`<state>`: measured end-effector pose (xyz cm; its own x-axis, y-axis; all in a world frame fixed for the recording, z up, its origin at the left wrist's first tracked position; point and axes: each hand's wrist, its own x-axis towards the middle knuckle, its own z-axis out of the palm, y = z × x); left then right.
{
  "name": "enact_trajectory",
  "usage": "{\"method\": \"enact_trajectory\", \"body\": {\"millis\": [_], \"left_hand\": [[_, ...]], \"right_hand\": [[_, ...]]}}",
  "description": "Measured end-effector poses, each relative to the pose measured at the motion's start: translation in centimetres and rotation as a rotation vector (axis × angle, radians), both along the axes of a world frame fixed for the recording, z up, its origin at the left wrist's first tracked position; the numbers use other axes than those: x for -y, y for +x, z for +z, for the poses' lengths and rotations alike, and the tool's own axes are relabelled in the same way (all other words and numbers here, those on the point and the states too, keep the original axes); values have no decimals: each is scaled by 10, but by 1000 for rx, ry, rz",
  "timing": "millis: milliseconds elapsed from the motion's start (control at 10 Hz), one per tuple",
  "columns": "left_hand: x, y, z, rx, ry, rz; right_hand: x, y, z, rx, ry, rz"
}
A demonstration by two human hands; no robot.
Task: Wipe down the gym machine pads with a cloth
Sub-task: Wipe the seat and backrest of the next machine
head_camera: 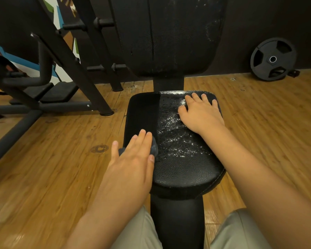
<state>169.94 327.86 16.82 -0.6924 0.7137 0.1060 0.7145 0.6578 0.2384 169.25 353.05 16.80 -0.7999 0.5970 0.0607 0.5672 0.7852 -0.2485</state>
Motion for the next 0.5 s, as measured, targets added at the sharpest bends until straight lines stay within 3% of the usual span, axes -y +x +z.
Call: {"method": "enact_trajectory", "body": {"millis": [500], "left_hand": [[-98,-106,15,44,-43,-44]], "right_hand": [[3,1,1,-6,-7,1]]}}
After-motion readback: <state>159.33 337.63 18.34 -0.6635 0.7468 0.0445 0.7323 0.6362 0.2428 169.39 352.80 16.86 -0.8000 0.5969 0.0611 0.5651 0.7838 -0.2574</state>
